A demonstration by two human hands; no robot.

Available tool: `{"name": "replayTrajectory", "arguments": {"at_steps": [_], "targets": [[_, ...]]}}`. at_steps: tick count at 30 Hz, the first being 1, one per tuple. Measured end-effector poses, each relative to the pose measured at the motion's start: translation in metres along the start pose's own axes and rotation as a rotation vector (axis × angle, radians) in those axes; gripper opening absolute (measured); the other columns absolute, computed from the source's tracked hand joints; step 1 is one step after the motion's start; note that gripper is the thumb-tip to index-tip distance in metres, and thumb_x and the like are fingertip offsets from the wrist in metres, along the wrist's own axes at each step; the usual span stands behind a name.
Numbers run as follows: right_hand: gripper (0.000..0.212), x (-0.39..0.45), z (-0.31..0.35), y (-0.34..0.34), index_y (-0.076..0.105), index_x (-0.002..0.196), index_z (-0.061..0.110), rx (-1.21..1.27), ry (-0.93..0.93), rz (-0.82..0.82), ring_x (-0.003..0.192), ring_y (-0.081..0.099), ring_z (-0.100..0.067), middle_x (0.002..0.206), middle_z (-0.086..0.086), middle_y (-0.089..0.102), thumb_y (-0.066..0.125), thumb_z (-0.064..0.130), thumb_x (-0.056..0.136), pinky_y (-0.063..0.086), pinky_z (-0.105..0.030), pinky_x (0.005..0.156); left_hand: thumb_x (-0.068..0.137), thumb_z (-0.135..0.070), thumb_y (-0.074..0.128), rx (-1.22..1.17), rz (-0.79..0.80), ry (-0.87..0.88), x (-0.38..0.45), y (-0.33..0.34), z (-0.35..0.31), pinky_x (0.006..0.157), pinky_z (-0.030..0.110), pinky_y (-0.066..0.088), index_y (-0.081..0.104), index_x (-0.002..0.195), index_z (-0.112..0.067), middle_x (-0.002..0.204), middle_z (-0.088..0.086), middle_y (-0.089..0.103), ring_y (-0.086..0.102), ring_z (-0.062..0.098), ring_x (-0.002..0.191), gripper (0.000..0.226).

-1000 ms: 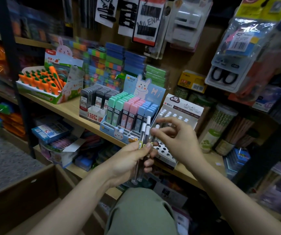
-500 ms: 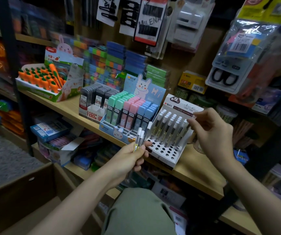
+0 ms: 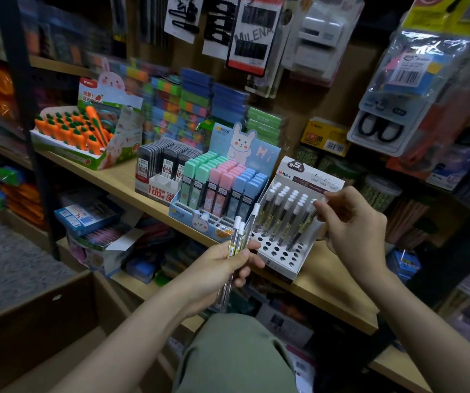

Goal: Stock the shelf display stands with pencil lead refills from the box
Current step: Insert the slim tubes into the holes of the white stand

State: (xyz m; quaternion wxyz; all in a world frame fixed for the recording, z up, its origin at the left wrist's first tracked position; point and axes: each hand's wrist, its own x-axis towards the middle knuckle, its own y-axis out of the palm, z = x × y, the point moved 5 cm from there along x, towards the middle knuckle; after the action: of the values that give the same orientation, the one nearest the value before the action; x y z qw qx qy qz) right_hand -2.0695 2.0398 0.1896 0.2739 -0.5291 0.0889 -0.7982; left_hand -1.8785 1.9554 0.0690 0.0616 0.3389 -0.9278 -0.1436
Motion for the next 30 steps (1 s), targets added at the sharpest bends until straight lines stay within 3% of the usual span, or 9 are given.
{"name": "replayTrajectory", "arguments": {"at_steps": [3, 13, 17, 22, 27, 30], "targets": [[0.011, -0.003, -0.002, 0.002, 0.063, 0.089, 0.017, 0.003, 0.003, -0.012, 0.078, 0.065, 0.007, 0.081, 0.022, 0.063, 0.071, 0.025, 0.086, 0.048, -0.005, 0.069, 0.102, -0.013, 0.044, 0.013, 0.021, 0.013, -0.001, 0.001, -0.001, 0.055, 0.019, 0.042, 0.056, 0.122, -0.009, 0.087, 0.0, 0.071, 0.049, 0.004, 0.061, 0.023], [0.013, -0.009, 0.004, -0.001, 0.064, 0.094, 0.017, 0.041, -0.003, -0.027, 0.078, 0.067, 0.0, 0.083, 0.012, 0.067, 0.068, 0.028, 0.088, 0.054, -0.015, 0.069, 0.102, -0.012, 0.044, -0.006, -0.01, 0.004, 0.001, -0.004, 0.002, 0.054, 0.019, 0.042, 0.059, 0.117, -0.01, 0.089, 0.001, 0.072, 0.049, 0.005, 0.061, 0.021], [0.013, -0.012, 0.018, 0.008, 0.065, 0.094, 0.014, 0.031, -0.14, 0.086, 0.077, 0.066, 0.003, 0.084, 0.014, 0.065, 0.069, 0.023, 0.087, 0.051, -0.009, 0.068, 0.103, -0.013, 0.042, 0.154, -0.073, 0.043, 0.003, -0.006, 0.004, 0.057, 0.019, 0.044, 0.058, 0.116, -0.017, 0.106, -0.005, 0.072, 0.052, 0.005, 0.065, 0.021], [0.014, -0.001, 0.007, 0.012, 0.066, 0.086, 0.014, -0.074, -0.042, 0.131, 0.075, 0.066, 0.0, 0.08, 0.009, 0.067, 0.071, 0.027, 0.086, 0.054, -0.015, 0.067, 0.103, -0.013, 0.042, 0.302, -0.107, 0.079, 0.006, -0.006, 0.01, 0.062, 0.022, 0.045, 0.059, 0.111, -0.025, 0.118, -0.01, 0.064, 0.056, 0.003, 0.07, 0.022], [0.014, -0.004, 0.006, 0.014, 0.069, 0.081, 0.013, -0.131, -0.063, 0.118, 0.07, 0.058, 0.001, 0.079, 0.003, 0.064, 0.075, 0.026, 0.082, 0.045, -0.006, 0.065, 0.103, -0.013, 0.044, 0.25, -0.116, 0.069, 0.006, -0.008, 0.008, 0.061, 0.021, 0.044, 0.063, 0.115, -0.027, 0.121, 0.0, 0.064, 0.055, 0.004, 0.071, 0.027], [0.017, -0.004, 0.011, 0.009, 0.073, 0.094, 0.013, -0.175, -0.035, 0.094, 0.068, 0.055, -0.001, 0.085, 0.005, 0.06, 0.074, 0.027, 0.083, 0.042, -0.005, 0.065, 0.102, -0.014, 0.046, 0.186, -0.088, 0.066, 0.005, -0.007, 0.004, 0.06, 0.019, 0.044, 0.063, 0.117, -0.02, 0.117, 0.001, 0.068, 0.053, 0.005, 0.069, 0.024]]}}
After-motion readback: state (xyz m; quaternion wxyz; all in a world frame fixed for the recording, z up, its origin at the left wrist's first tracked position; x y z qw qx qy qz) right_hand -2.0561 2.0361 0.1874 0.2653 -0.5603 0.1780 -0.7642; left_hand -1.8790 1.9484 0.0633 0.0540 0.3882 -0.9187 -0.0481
